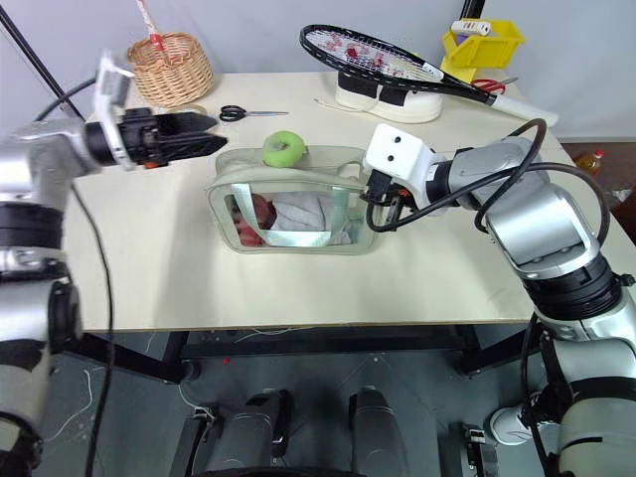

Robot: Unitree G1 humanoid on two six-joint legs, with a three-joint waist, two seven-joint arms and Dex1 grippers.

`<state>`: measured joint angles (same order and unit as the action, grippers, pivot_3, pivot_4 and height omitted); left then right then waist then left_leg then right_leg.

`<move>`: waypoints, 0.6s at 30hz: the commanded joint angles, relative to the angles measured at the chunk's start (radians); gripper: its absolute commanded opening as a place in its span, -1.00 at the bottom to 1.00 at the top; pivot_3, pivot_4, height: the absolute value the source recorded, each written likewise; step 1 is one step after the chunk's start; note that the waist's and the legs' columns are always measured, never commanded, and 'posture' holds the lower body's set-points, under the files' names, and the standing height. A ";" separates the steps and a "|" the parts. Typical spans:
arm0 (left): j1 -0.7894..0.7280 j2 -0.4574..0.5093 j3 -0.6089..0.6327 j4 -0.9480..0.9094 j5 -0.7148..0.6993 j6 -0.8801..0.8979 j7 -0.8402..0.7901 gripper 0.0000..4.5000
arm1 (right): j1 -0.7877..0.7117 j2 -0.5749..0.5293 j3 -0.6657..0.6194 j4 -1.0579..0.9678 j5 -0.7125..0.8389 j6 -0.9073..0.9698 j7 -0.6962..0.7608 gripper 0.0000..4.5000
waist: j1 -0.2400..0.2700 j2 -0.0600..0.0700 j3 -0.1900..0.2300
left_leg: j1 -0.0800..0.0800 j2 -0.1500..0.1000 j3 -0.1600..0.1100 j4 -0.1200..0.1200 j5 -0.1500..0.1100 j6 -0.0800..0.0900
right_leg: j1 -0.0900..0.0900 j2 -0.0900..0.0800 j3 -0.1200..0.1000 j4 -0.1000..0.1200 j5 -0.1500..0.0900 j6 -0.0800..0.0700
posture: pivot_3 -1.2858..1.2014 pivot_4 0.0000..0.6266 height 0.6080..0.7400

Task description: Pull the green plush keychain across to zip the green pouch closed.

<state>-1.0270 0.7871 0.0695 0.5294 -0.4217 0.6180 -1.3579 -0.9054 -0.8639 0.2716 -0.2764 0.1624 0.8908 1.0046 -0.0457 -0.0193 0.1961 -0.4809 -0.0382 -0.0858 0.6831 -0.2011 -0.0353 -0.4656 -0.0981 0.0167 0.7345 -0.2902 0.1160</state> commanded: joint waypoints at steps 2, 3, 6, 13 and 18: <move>0.114 0.039 0.013 -0.168 -0.074 -0.003 -0.137 0.76 | -0.010 -0.006 -0.028 -0.017 -0.001 0.005 -0.014 -1.00 | 0.006 0.000 0.000 | 0.000 0.000 -0.001 0.000 0.000 0.000 | 0.001 0.000 -0.001 0.000 0.000 0.000 | 0.03 -0.52 -0.22; 0.138 0.035 0.000 -0.185 -0.067 -0.012 -0.140 0.76 | -0.011 -0.005 -0.028 -0.017 0.000 0.006 -0.015 -1.00 | 0.008 0.000 0.000 | 0.000 0.000 -0.001 0.001 0.000 0.000 | 0.002 0.000 -0.001 -0.001 0.000 0.000 | 0.03 -0.52 -0.22; 0.163 0.010 -0.040 -0.169 -0.022 -0.045 -0.115 0.36 | -0.015 -0.001 -0.025 -0.013 0.001 0.008 -0.018 -1.00 | 0.011 0.000 0.000 | 0.000 0.000 -0.002 0.001 0.000 0.000 | 0.002 -0.001 -0.001 -0.001 0.000 0.000 | 0.03 -0.52 -0.22; 0.168 -0.020 -0.068 -0.144 0.029 -0.110 -0.078 -0.99 | -0.015 -0.001 -0.040 -0.035 0.017 0.032 -0.016 -1.00 | 0.009 0.000 0.000 | 0.000 0.000 -0.001 0.001 0.000 0.000 | 0.002 -0.001 -0.001 -0.001 0.000 0.000 | 0.03 -0.52 -0.22; 0.157 -0.034 -0.080 -0.104 0.079 -0.166 -0.025 -1.00 | -0.015 -0.007 -0.056 -0.058 0.051 0.077 -0.010 -0.49 | 0.010 0.000 0.000 | 0.001 0.000 -0.001 0.001 0.000 0.000 | 0.002 -0.001 -0.001 -0.001 0.000 0.000 | 0.03 -0.52 -0.22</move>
<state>-0.8701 0.7610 0.0214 0.4120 -0.3797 0.4641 -1.4037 -0.9049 -0.8651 0.2634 -0.2842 0.1868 0.9574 0.9909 -0.0361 -0.0194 0.1959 -0.4800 -0.0387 -0.0868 0.6838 -0.2011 -0.0353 -0.4631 -0.0989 0.0157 0.7334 -0.2902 0.1158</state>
